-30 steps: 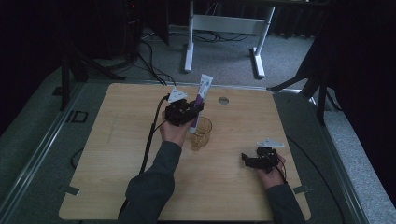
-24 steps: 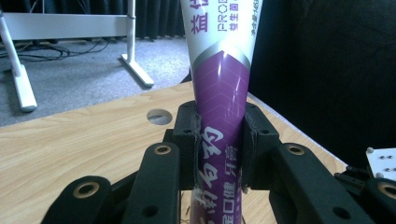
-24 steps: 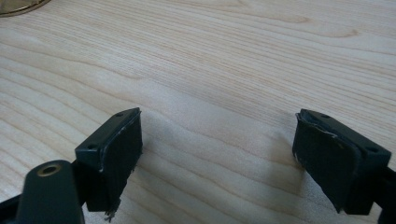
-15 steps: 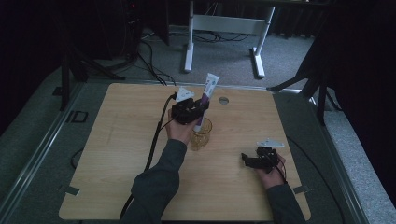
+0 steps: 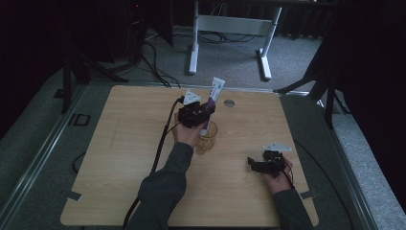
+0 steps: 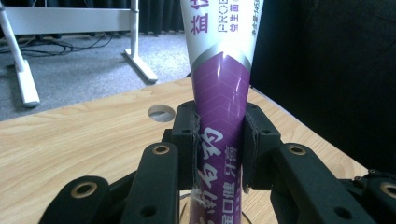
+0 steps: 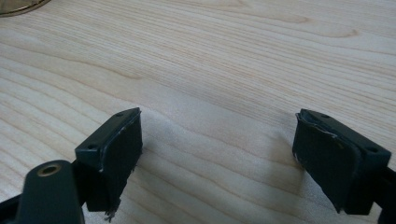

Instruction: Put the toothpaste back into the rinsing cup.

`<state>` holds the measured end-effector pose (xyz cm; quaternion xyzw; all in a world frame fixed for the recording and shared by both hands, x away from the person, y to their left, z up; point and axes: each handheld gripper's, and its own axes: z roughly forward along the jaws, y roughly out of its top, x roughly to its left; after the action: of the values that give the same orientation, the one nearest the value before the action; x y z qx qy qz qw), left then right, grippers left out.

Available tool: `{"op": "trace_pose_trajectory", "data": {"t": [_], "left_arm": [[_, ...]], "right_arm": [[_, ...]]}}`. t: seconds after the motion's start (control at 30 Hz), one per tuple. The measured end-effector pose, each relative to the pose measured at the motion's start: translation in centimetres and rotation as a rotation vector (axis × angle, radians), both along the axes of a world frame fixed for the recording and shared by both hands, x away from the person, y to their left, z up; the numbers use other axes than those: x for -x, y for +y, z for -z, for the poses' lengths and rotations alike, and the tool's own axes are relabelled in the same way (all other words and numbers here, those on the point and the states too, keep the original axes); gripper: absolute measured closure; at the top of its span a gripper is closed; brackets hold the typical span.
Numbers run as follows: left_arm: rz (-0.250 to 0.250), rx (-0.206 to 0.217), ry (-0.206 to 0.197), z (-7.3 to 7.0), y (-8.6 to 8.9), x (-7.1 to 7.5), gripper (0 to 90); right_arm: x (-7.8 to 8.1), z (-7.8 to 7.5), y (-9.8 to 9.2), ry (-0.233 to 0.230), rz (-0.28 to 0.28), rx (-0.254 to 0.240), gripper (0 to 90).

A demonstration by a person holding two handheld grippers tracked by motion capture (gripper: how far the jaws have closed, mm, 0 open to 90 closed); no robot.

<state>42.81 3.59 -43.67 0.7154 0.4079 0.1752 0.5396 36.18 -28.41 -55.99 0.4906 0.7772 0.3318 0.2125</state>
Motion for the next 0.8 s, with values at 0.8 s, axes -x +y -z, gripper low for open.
{"op": "trace_pose_trajectory", "data": {"t": [0.8], "left_arm": [[0.034, -0.143, 0.052, 3.1, 0.1, 2.0, 62.6]], "right_arm": [[0.0, 0.0, 0.0, 0.001, -0.001, 0.000, 15.7]]}}
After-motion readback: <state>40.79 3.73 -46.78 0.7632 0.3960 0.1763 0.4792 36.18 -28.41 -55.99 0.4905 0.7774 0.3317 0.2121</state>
